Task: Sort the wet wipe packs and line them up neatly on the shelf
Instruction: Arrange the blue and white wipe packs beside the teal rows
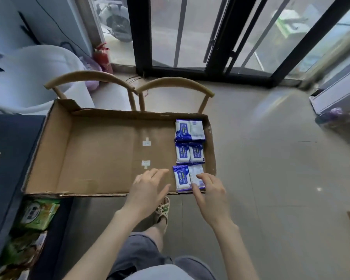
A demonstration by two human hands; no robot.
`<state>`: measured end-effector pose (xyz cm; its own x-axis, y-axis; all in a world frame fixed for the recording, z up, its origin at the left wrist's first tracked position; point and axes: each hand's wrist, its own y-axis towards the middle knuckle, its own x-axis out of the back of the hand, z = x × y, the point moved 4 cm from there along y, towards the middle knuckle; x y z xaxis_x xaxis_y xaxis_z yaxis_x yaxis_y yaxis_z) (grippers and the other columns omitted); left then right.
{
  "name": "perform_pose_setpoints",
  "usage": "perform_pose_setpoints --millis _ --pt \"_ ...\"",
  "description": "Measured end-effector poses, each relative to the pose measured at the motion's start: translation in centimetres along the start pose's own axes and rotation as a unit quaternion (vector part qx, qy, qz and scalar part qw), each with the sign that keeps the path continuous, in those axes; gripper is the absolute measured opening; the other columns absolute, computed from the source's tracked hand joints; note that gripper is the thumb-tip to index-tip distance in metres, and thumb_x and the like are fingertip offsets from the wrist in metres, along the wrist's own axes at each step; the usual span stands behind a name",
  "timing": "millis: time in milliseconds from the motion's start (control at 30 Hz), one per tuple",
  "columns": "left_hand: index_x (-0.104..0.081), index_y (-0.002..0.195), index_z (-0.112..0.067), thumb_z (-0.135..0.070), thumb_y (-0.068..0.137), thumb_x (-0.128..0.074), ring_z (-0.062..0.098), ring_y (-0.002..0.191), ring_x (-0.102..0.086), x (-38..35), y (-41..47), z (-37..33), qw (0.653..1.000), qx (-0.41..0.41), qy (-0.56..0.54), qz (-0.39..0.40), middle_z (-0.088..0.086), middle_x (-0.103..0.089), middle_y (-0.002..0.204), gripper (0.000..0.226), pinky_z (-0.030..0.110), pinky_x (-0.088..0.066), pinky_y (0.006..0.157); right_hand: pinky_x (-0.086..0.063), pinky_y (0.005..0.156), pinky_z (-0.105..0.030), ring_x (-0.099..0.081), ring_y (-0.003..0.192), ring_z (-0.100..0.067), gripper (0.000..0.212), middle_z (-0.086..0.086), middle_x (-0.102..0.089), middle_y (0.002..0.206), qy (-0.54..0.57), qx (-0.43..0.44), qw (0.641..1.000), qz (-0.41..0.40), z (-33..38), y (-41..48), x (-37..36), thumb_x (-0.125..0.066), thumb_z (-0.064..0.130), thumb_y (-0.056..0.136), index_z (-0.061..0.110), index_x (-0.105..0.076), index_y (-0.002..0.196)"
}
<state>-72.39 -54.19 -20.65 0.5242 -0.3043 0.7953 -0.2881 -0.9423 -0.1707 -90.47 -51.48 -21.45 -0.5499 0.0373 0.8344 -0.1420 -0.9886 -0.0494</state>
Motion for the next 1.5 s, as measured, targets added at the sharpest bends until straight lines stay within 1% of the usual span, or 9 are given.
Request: perform_pose_setpoints --millis 367,600,900,1033,1167,1267,1333,1433,1500 --pt "-0.052 0.127 -0.02 -0.028 0.093 -0.055 0.016 0.107 -0.055 -9.2 13.6 4.4 0.982 0.117 -0.063 0.136 -0.003 -0.059 0.113 0.035 0.033 -0.041 0.091 -0.029 0.084 -0.018 -0.049 0.111 -0.021 0.029 -0.001 -0.059 0.123 -0.012 -0.103 0.984 0.144 -8.0 12.8 -5.8 -0.053 0.022 0.096 0.011 -0.058 0.122" --pt "-0.056 0.117 -0.016 -0.022 0.09 -0.059 0.018 0.092 -0.059 -19.0 18.6 8.5 0.939 0.266 -0.154 0.156 -0.003 -0.062 0.102 0.028 0.037 -0.048 0.085 -0.036 0.09 -0.025 -0.049 0.115 -0.02 0.033 -0.004 -0.058 0.125 -0.004 -0.192 0.957 0.215 -16.3 17.5 -12.3 -0.052 0.024 0.096 0.011 -0.055 0.126" --pt "-0.044 0.127 -0.012 -0.023 0.083 -0.07 0.023 0.112 -0.052 -31.6 20.4 12.9 0.849 0.47 -0.216 0.108 0.008 -0.05 0.122 0.052 0.039 -0.043 0.095 -0.028 0.101 -0.031 -0.036 0.128 -0.028 0.054 -0.011 -0.036 0.144 -0.002 -0.23 0.912 0.341 -24.7 19.1 -22.3 -0.058 0.023 0.092 0.006 -0.036 0.138" --pt "-0.043 0.124 -0.009 -0.03 0.081 -0.072 0.026 0.115 -0.044 -33.9 20.5 13.5 0.848 0.503 -0.158 0.058 0.009 -0.046 0.124 0.056 0.037 -0.039 0.095 -0.027 0.104 -0.034 -0.028 0.129 -0.029 0.073 -0.012 -0.024 0.146 -0.019 -0.236 0.912 0.335 -26.6 18.6 -24.7 -0.064 0.027 0.088 0.007 -0.023 0.145" --pt "-0.047 0.108 -0.01 -0.032 0.075 -0.078 0.027 0.107 -0.048 -34.9 20.3 14.3 0.833 0.533 -0.15 0.017 0.008 -0.052 0.113 0.05 0.042 -0.04 0.092 -0.026 0.105 -0.03 -0.031 0.127 -0.028 0.081 -0.014 -0.028 0.139 -0.015 -0.239 0.922 0.305 -27.3 18.3 -26.0 -0.069 0.018 0.084 0.004 -0.02 0.146" --pt "-0.051 0.105 -0.011 -0.034 0.075 -0.078 0.025 0.102 -0.051 -35.2 20.0 15.0 0.821 0.548 -0.157 0.025 0.007 -0.052 0.109 0.047 0.04 -0.041 0.091 -0.03 0.102 -0.029 -0.037 0.125 -0.027 0.079 -0.013 -0.036 0.133 0.017 -0.265 0.922 0.282 -27.8 18.2 -26.6 -0.073 0.012 0.079 0.004 -0.027 0.142" --pt "-0.052 0.098 -0.011 -0.031 0.078 -0.076 0.021 0.09 -0.05 -35.0 19.9 15.3 0.822 0.543 -0.168 0.023 0.005 -0.05 0.102 0.037 0.028 -0.036 0.075 -0.034 0.1 -0.03 -0.043 0.121 -0.026 0.069 -0.012 -0.044 0.13 0.033 -0.278 0.919 0.277 -28.1 18.4 -26.8 -0.075 0.012 0.078 0.005 -0.037 0.135" --pt "-0.047 0.094 -0.011 -0.022 0.085 -0.07 0.012 0.077 -0.054 -34.5 19.4 15.3 0.812 0.536 -0.232 -0.006 -0.003 -0.057 0.09 0.028 0.02 -0.035 0.057 -0.044 0.087 -0.033 -0.055 0.102 -0.025 0.04 -0.011 -0.058 0.112 0.055 -0.292 0.913 0.278 -28.3 18.5 -26.9 -0.074 0.014 0.079 0.006 -0.052 0.112" --pt "-0.046 0.096 -0.009 -0.02 0.087 -0.067 0.005 0.076 -0.059 -33.9 18.9 14.7 0.805 0.525 -0.276 -0.018 -0.013 -0.06 0.083 0.025 0.015 -0.043 0.059 -0.046 0.08 -0.03 -0.057 0.089 -0.022 0.03 -0.009 -0.06 0.101 0.078 -0.295 0.915 0.264 -27.9 18.7 -26.6 -0.074 0.014 0.079 0.009 -0.054 0.101"
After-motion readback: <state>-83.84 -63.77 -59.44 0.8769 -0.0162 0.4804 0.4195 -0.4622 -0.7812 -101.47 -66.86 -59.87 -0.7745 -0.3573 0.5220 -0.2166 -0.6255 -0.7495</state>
